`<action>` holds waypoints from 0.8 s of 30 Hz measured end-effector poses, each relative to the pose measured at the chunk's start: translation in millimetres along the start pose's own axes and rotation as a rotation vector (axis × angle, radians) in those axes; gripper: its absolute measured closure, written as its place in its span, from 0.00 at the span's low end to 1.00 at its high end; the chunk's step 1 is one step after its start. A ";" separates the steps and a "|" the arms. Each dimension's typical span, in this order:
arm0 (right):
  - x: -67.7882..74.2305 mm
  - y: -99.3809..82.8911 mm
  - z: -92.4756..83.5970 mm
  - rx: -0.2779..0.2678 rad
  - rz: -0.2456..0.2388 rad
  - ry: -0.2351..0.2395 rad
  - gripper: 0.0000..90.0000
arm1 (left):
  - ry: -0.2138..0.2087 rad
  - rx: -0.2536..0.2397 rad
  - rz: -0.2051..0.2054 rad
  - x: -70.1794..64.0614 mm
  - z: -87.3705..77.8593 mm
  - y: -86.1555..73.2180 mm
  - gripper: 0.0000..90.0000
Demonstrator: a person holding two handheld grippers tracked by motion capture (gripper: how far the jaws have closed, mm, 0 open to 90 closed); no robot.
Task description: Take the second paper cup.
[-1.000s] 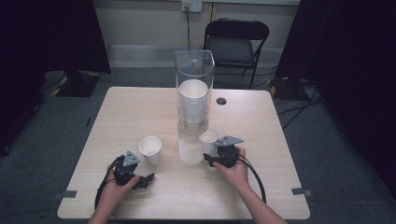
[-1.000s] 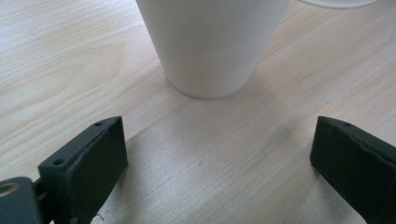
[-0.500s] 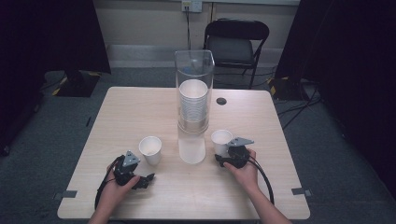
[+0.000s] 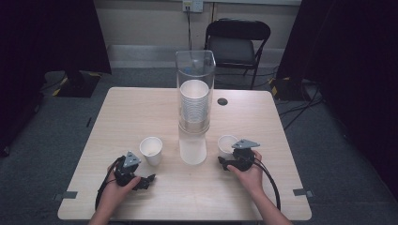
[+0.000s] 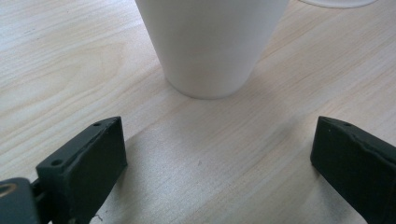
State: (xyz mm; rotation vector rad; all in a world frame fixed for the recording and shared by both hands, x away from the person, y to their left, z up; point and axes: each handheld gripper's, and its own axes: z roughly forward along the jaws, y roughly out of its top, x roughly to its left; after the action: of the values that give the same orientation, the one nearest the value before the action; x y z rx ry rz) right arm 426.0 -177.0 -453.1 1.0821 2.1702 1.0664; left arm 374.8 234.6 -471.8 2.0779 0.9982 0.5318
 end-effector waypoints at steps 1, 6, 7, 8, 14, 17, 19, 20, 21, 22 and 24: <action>-0.5 -0.2 -3.3 -0.007 -0.010 -0.004 0.21 | 0.000 0.000 0.000 0.0 0.0 0.0 0.03; -5.8 -6.6 -19.2 -0.011 0.002 -0.005 0.17 | 0.000 0.000 -0.001 -0.1 0.0 -0.1 0.03; -6.4 -7.4 -21.8 -0.012 0.006 -0.004 0.17 | 0.000 0.000 -0.001 -0.1 0.0 -0.1 0.03; -7.6 -8.1 -25.1 -0.017 0.000 -0.004 0.17 | 0.000 0.000 -0.001 -0.1 0.0 0.0 0.03; -12.0 -11.4 -42.1 -0.020 -0.015 0.007 0.16 | 0.001 -0.001 -0.002 -0.2 0.0 -0.1 0.03; -15.3 -15.6 -46.3 -0.018 -0.016 0.014 0.17 | 0.001 0.000 -0.003 -0.3 0.0 -0.1 0.03; -18.8 -22.6 -49.1 -0.007 -0.010 0.006 0.17 | 0.001 0.000 -0.003 -0.2 0.0 -0.1 0.03; -20.1 -24.8 -49.5 -0.001 -0.007 0.007 0.16 | 0.001 -0.001 -0.003 -0.3 0.0 -0.1 0.03; -21.0 -26.7 -50.2 0.006 -0.006 0.002 0.16 | 0.001 -0.001 -0.002 -0.2 0.0 -0.1 0.03; -21.9 -28.8 -52.1 0.010 -0.012 -0.007 0.16 | 0.001 -0.001 -0.003 -0.2 0.0 -0.1 0.03; -22.9 -31.0 -56.0 0.002 -0.021 -0.006 0.17 | 0.001 0.000 -0.003 -0.2 0.0 -0.1 0.03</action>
State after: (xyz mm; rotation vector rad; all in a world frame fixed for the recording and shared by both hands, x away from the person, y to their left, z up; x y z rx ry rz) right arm 386.3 -231.5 -444.2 1.0604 2.1738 1.0506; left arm 374.6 234.4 -471.8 2.0764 1.0015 0.5311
